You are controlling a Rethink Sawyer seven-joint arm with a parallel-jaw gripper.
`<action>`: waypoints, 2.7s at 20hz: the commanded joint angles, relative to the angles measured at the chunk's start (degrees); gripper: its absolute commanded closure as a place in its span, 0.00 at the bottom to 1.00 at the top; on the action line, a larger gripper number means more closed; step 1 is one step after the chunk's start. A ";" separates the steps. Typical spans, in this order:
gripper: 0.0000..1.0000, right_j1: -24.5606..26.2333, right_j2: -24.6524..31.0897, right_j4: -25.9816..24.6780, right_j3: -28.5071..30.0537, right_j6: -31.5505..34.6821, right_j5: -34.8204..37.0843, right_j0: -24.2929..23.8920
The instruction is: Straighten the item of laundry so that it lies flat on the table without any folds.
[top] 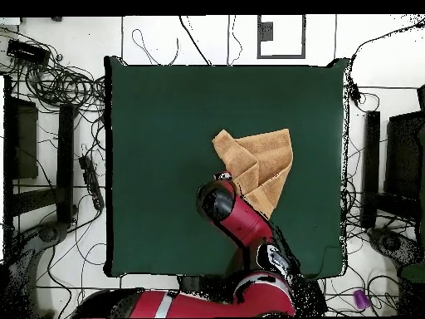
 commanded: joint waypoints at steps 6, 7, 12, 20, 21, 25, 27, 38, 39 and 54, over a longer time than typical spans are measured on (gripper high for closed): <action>0.00 6.24 2.50 8.53 -2.10 14.59 7.58 6.23; 0.00 6.29 2.23 8.69 -2.14 14.13 7.87 6.43; 1.00 6.83 0.35 10.10 -2.70 13.99 10.02 8.01; 1.00 6.65 1.74 10.36 -2.86 13.15 9.71 6.87; 1.00 6.64 1.79 10.41 -2.88 13.10 9.67 6.87; 1.00 6.64 2.35 10.57 -2.74 12.97 9.06 6.66; 1.00 6.59 3.19 10.66 -2.49 13.00 8.24 6.15; 1.00 7.90 5.11 18.06 -4.96 18.69 8.01 9.63; 1.00 8.22 4.66 19.30 -5.70 19.54 8.80 10.66; 1.00 9.54 3.25 26.82 -8.90 22.30 12.31 15.15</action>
